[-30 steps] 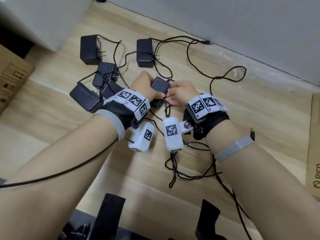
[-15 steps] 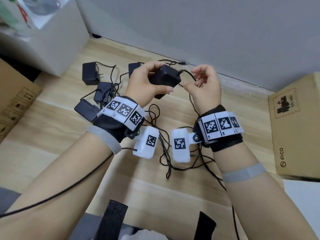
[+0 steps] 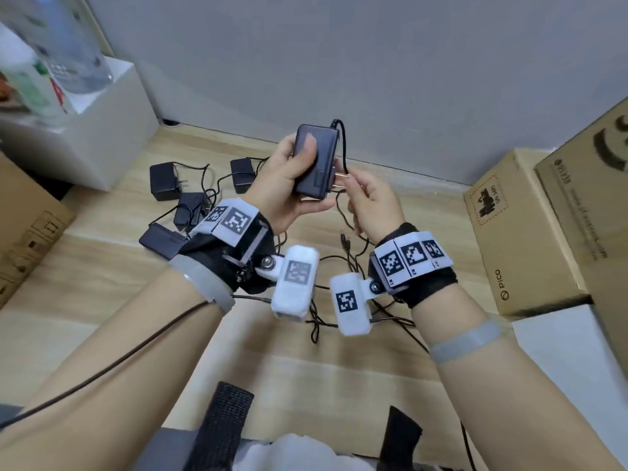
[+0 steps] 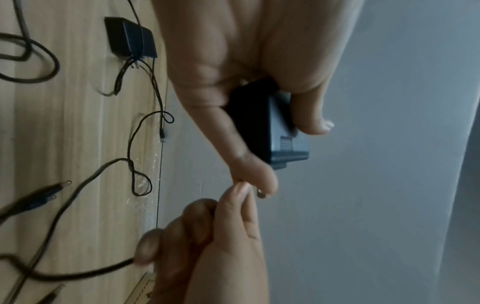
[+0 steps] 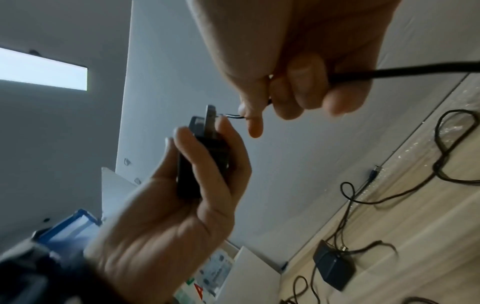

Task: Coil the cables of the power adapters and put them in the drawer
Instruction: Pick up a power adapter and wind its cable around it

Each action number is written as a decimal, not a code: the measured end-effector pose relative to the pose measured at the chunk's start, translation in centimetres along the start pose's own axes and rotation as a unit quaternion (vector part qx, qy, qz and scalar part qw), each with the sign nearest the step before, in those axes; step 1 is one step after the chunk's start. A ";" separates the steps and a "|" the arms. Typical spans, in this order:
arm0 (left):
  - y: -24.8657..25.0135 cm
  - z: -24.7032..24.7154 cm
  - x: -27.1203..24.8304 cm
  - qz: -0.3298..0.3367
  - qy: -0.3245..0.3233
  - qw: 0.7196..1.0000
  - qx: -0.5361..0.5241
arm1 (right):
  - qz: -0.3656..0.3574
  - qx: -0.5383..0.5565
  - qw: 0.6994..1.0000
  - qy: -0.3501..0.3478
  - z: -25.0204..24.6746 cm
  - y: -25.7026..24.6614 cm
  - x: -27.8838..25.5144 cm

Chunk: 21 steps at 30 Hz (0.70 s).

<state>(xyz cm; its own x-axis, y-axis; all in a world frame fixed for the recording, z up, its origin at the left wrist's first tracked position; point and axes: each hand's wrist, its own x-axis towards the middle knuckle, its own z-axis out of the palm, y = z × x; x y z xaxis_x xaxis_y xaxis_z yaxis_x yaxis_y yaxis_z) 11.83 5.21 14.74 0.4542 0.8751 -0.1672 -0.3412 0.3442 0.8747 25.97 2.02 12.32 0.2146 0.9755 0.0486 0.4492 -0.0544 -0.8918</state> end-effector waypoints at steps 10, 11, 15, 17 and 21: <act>-0.7 -0.1 -0.4 0.034 0.043 0.990 0.131 | 0.046 -0.146 0.982 -0.112 -0.3 -1.2 -1.6; -0.7 -0.1 -0.4 0.034 0.044 0.989 0.134 | 0.057 -0.139 0.982 -0.114 -0.2 -1.4 -1.6; -0.7 0.1 -0.3 0.044 0.048 0.986 0.151 | 0.103 -0.083 0.982 -0.137 -0.2 -1.9 -2.1; -0.8 0.2 -0.1 0.053 0.053 0.980 0.182 | 0.104 -0.111 0.976 -0.154 -0.3 -2.4 -2.3; -0.8 0.0 0.2 0.083 0.084 0.953 0.279 | 0.032 -0.229 0.956 -0.181 -0.4 -3.0 -2.7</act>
<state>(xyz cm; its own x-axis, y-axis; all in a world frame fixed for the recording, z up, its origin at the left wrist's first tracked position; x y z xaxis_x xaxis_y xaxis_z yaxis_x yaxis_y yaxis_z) 12.22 5.12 14.00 0.2785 0.9598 -0.0345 0.1152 0.0023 0.9933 24.41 -0.56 14.99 -0.0233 0.9723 -0.2324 0.7954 -0.1228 -0.5935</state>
